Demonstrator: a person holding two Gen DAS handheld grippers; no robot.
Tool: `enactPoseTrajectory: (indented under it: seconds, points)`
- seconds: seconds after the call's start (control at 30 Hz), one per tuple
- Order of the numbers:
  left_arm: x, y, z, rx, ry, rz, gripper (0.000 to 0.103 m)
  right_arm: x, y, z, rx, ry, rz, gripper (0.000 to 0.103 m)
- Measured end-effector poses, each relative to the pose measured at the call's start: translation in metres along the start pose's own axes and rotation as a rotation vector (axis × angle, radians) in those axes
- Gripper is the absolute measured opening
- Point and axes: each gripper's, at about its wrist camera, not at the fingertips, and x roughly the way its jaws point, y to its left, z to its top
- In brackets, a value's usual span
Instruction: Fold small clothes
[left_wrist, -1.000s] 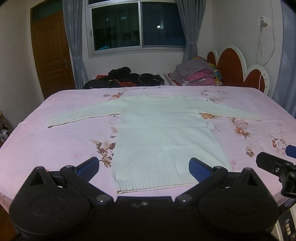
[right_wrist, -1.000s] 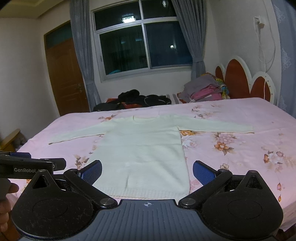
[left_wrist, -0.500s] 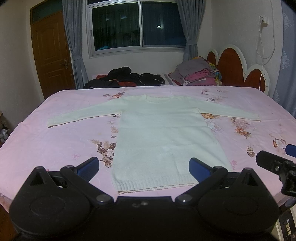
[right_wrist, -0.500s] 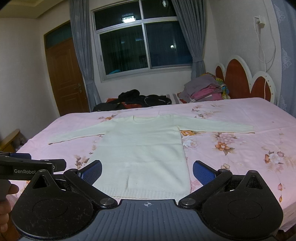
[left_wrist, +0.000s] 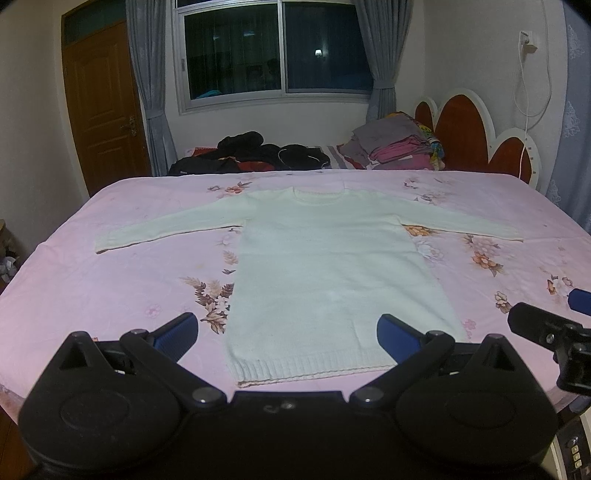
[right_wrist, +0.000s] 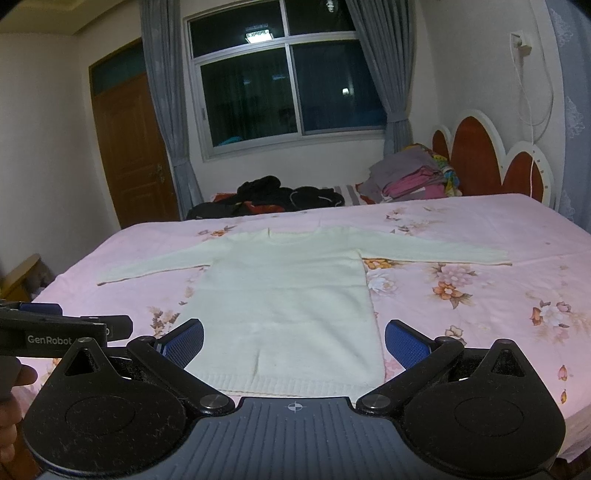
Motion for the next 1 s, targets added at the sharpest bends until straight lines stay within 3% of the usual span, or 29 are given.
enactPoseTrajectory:
  seconds: [1.0]
  points:
    - [0.04,0.005,0.014,0.012,0.038,0.011,0.103,0.034,-0.004,0.007,0.02,0.012,-0.027,0.103]
